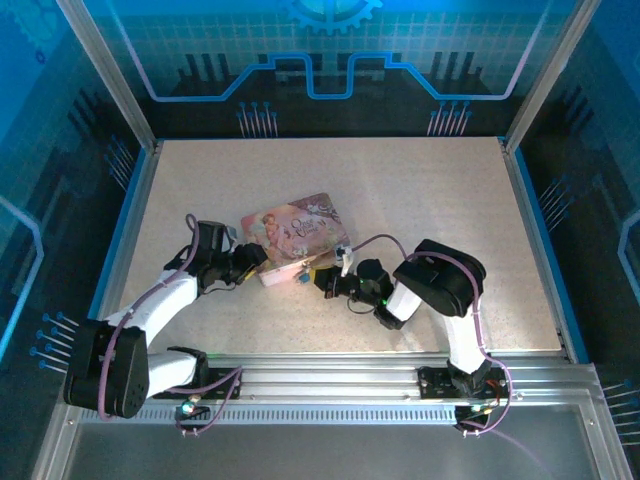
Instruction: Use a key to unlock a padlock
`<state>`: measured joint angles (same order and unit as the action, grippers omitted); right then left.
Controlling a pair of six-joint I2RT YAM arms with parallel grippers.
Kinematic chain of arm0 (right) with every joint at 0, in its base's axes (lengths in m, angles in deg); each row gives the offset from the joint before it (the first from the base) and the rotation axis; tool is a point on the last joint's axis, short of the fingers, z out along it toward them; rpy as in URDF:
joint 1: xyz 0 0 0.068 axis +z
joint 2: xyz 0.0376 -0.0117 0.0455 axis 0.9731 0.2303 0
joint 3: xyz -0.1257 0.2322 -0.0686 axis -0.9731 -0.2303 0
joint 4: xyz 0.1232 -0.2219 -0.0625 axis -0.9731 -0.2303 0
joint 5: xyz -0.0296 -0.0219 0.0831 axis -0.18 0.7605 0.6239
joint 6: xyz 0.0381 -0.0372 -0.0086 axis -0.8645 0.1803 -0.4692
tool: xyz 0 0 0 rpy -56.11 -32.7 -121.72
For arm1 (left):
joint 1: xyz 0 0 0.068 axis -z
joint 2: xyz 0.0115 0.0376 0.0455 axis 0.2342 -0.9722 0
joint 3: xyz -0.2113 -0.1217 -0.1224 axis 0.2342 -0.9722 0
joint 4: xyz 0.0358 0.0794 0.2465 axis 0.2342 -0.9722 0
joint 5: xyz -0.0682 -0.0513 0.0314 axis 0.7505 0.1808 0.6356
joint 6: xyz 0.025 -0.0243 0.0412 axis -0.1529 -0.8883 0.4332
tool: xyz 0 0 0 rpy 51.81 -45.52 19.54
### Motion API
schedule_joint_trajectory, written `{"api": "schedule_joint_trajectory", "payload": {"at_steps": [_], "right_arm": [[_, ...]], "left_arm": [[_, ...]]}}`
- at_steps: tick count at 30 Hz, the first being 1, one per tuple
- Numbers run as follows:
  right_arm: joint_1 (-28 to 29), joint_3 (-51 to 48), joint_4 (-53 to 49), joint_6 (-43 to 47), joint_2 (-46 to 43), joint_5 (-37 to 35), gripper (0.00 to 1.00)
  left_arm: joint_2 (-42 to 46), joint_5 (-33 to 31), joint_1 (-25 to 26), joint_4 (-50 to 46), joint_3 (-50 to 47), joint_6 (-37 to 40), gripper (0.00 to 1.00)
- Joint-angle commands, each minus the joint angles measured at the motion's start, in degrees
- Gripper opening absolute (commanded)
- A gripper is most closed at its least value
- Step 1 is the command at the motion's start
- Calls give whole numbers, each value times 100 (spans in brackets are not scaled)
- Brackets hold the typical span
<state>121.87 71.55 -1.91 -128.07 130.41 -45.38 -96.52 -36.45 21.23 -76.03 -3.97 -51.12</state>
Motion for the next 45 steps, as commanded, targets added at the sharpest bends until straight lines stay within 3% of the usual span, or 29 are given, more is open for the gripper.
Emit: {"api": "schedule_joint_trajectory", "payload": {"at_steps": [1,36,45], "right_arm": [[-115,-75,387,-228,-255,-211,1],[-356,-52,167,-2016,-229,-115,1],[-448,-264,133,-2120,-446,-304,1]], "left_arm": [[4,18,48,-461,-195,-38,51],[123,98,212,-242,-386,-398,51],[200,88,207,-241,-423,-385,52]]}}
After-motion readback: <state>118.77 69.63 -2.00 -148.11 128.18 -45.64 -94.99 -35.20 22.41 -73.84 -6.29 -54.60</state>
